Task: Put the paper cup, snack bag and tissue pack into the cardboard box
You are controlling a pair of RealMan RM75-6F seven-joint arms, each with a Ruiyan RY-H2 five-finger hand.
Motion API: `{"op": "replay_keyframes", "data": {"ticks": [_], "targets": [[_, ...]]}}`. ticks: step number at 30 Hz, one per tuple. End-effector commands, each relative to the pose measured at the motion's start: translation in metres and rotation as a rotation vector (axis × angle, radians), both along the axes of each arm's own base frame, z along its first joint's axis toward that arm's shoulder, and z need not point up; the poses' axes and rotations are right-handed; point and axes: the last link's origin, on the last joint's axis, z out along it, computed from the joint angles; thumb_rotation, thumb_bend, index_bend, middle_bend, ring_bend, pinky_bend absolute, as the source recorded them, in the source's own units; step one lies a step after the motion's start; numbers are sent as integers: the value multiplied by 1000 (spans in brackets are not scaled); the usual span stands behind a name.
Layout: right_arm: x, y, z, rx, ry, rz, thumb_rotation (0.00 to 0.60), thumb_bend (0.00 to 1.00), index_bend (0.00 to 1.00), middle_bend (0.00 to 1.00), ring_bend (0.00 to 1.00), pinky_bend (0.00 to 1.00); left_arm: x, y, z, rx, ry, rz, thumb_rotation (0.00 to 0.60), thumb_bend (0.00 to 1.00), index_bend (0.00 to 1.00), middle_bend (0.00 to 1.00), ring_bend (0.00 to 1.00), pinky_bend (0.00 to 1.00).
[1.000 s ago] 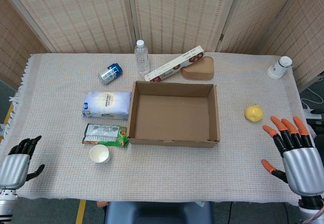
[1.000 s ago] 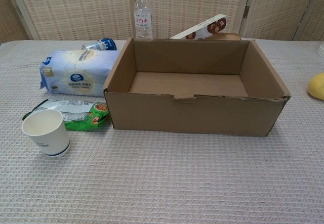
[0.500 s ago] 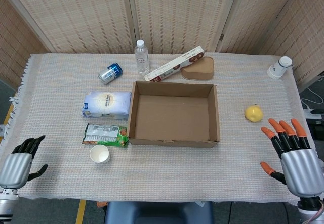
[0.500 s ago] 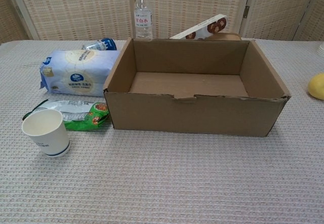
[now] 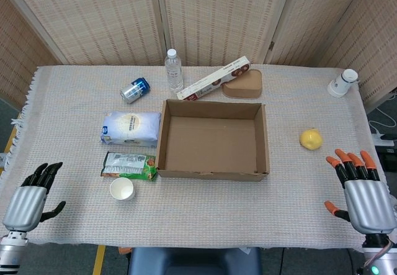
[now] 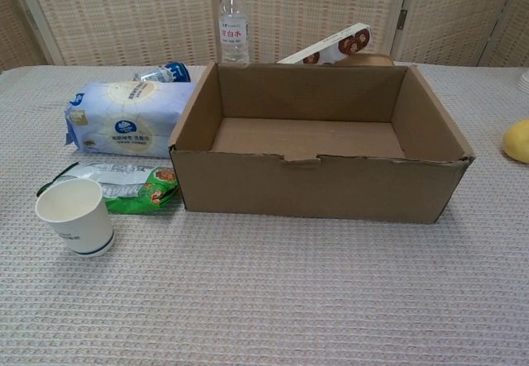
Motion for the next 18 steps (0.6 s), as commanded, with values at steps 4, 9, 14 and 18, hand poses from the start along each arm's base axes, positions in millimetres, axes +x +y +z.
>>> {"op": "replay_keyframes", "data": {"ticks": [4,9,14,18], "targets": [[1,2,0,5,14,20,600,0,209,104,0,0,28,-13,-17,-165,-10,48,600,211,0,0,0,184],[2,2,-4,17,14,25,600,0,210,104,0,0,60,-10,-32,-202,7,-64,600,213,0,0,0,184],[3,3,-4,18,14,30,600,0,211,104,0,0,75,4,-66,-250,21,-125,600,215,0,0,0,186],[3,3,-2,15,11,28,600,0,213,104,0,0,83,16,-91,-296,45,-162,600,220,0,15,0,191]]}}
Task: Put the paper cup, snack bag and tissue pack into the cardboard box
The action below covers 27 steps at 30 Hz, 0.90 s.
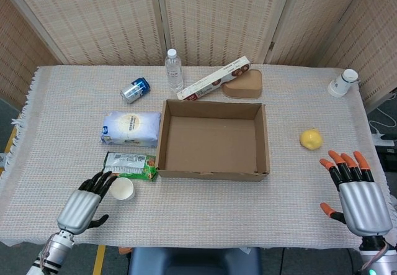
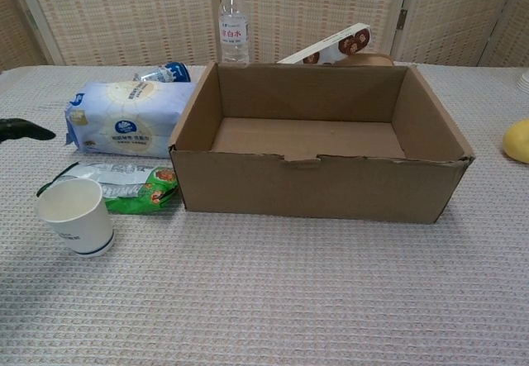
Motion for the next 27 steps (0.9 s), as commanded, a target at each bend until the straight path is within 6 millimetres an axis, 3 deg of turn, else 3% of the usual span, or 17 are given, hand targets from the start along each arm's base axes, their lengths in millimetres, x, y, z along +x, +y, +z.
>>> {"op": "replay_keyframes", "data": {"ticks": [1,7,17,20,23,27], "targets": [[0,0,1,-2,-2,-2,600,0,214,104,0,0,10,15,-26,-47,28,-46,600,221,0,23,0,192],[0,1,5,-17,-4,1,600,0,215,104,0,0,14,33,-45,-66,62,-66,600,230,0,64,0,209],[-1,2,8,-25,-11,16,600,0,215,104,0,0,1,42,-45,-72,100,-36,600,239,19,87,3,213],[0,1,7,-22,-14,18,600,0,215,104,0,0,0,43,-45,-69,100,-43,600,248,73,123,58,256],[-1,0,7,-23,-17,18,600,0,214,104,0,0,0,42,-47,-68,104,-55,600,271,201,194,164,337],[-1,0,7,-26,-20,14,600,0,214,104,0,0,0,42,-50,-71,112,-63,600,293,338,288,230,395]]}}
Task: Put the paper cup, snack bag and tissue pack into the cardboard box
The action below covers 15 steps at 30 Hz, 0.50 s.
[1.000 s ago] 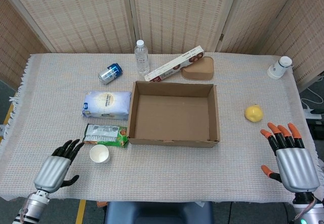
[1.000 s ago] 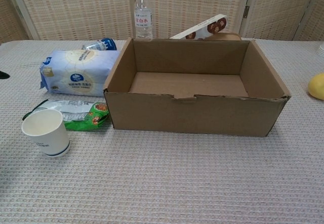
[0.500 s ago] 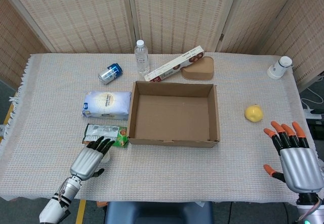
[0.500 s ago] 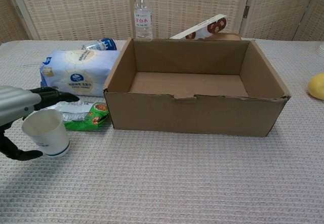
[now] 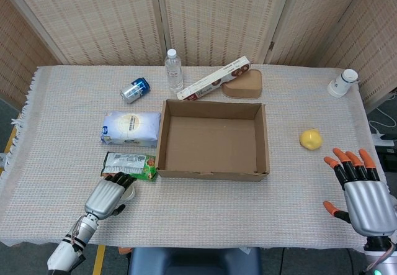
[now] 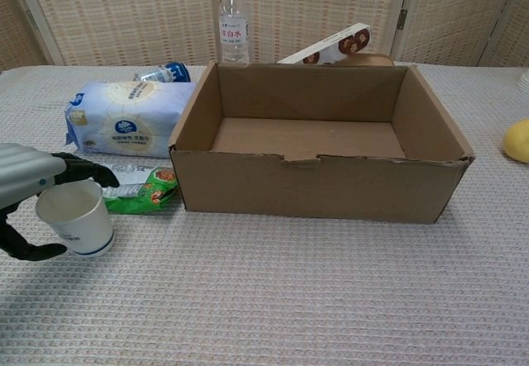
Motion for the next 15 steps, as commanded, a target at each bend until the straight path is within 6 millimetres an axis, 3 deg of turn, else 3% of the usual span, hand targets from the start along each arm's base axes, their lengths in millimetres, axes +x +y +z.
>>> {"op": "replay_keyframes", "data": {"ticks": [1,6,15], "targets": [[0,0,1,-2,-3,-1,600,0,213,104,0,0,0,1,-2,-2,6,0,600,302,363,309,241,405],[0,0,3,-12,-9,-4,600,0,209,104,0,0,2,0,-3,3,16,-11,600,352,506,450,336,479],[0,0,4,-14,-12,-2,600,0,203,104,0,0,14,1,21,26,26,-43,600,357,526,505,381,530]]}}
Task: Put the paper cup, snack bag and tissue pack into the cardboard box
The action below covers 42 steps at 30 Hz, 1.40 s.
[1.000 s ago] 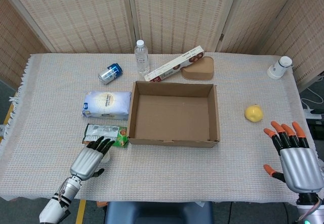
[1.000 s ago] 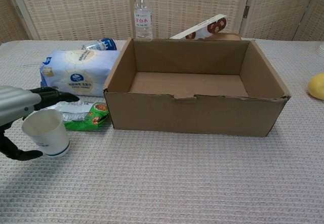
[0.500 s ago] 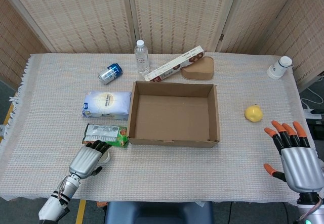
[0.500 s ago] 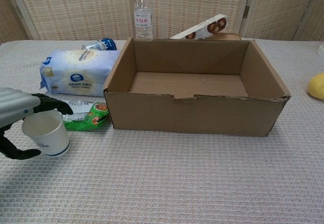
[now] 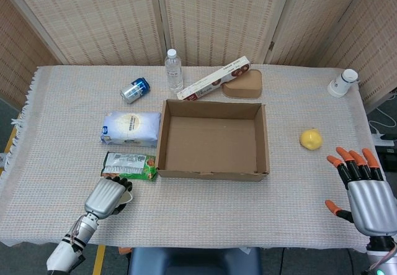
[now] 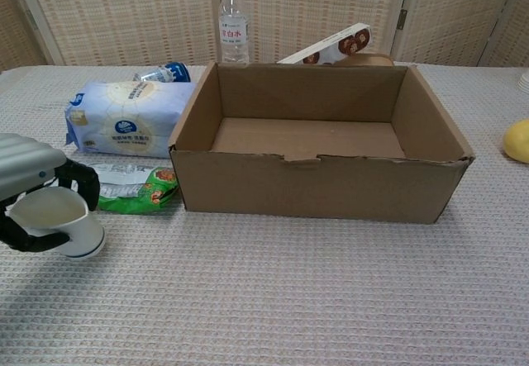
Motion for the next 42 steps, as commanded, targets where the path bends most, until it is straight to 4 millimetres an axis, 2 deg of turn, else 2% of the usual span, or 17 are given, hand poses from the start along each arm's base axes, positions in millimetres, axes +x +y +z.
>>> {"op": "replay_keyframes", "data": {"ticks": [1,6,9,13,16,18,22,28,32,38,39,40,41,42], "targets": [[0,0,0,-1,-1,-1,600,0,203,104,0,0,8,1,18,13,7,-21,600,357,522,505,381,531],[0,0,2,-4,-5,1,600,0,204,104,0,0,30,10,63,70,53,-75,600,358,515,506,381,530],[1,0,2,-4,-5,2,600,0,203,104,0,0,54,21,96,127,91,-146,600,356,510,499,381,529],[1,0,2,10,-2,4,600,0,203,104,0,0,100,39,129,178,122,-262,600,355,507,495,380,528],[2,0,1,13,-3,6,600,0,203,104,0,0,138,46,133,161,98,-336,600,354,507,497,380,529],[2,1,0,17,0,5,600,0,203,104,0,0,159,49,128,140,85,-392,600,353,507,497,380,529],[2,1,1,17,-2,2,600,0,204,104,0,0,198,53,99,81,44,-485,600,354,508,496,381,531],[1,2,5,1,-9,0,600,0,203,104,0,0,232,67,46,34,7,-537,600,353,507,496,380,535],[1,3,6,0,-12,0,600,0,203,104,0,0,247,78,18,49,-9,-563,600,352,505,496,381,531],[-2,2,11,-19,-17,-12,600,0,203,104,0,0,253,97,-12,63,-6,-560,600,343,493,486,362,511],[-2,1,12,-22,-18,-14,600,0,203,104,0,0,253,100,-15,63,1,-556,600,339,475,451,319,485],[-2,1,12,-25,-20,-16,600,0,203,104,0,0,251,104,-19,55,14,-541,600,336,429,372,233,427],[-3,0,13,-28,-21,-17,600,0,203,104,0,0,249,106,-21,47,32,-528,600,329,334,241,130,337],[-3,0,14,-30,-21,-17,600,0,203,104,0,0,248,108,-23,41,48,-516,600,319,245,153,70,270]]}}
